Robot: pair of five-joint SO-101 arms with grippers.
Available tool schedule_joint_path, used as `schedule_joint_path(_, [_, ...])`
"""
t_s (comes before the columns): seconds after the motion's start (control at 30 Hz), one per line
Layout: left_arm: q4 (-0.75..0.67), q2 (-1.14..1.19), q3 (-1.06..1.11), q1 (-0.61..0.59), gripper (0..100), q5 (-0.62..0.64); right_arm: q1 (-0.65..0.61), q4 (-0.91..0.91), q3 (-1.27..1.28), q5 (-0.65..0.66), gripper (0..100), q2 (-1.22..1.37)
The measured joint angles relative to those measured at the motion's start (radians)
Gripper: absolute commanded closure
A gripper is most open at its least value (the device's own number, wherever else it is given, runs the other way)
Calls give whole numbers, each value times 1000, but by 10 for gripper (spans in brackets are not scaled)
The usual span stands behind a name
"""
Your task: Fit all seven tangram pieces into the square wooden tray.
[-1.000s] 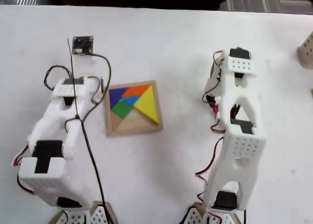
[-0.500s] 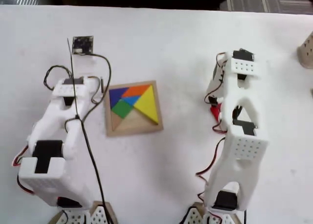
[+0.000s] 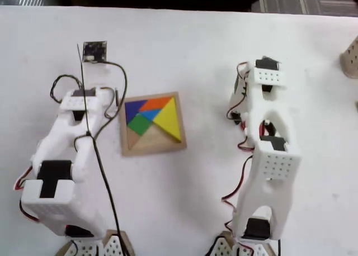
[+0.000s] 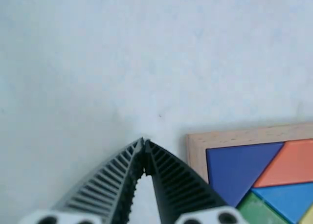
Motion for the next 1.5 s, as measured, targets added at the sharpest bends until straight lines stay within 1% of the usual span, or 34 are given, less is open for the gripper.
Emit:
schedule_joint_path(0.2, [0, 0, 0, 0, 976, 0, -3, 12, -44, 0, 642, 66])
schedule_joint_path(0.43, [0, 0, 0, 0, 976, 0, 12, 69, -141, 0, 648, 132])
schedule_joint_path(0.67, [0, 0, 0, 0, 976, 0, 34, 114, -252, 2, 801, 204])
schedule_joint_path(0.77, [0, 0, 0, 0, 976, 0, 48, 115, -264, 5, 836, 215])
schedule_joint_path(1.5, [0, 0, 0, 0, 976, 0, 86, 147, -269, 5, 844, 193])
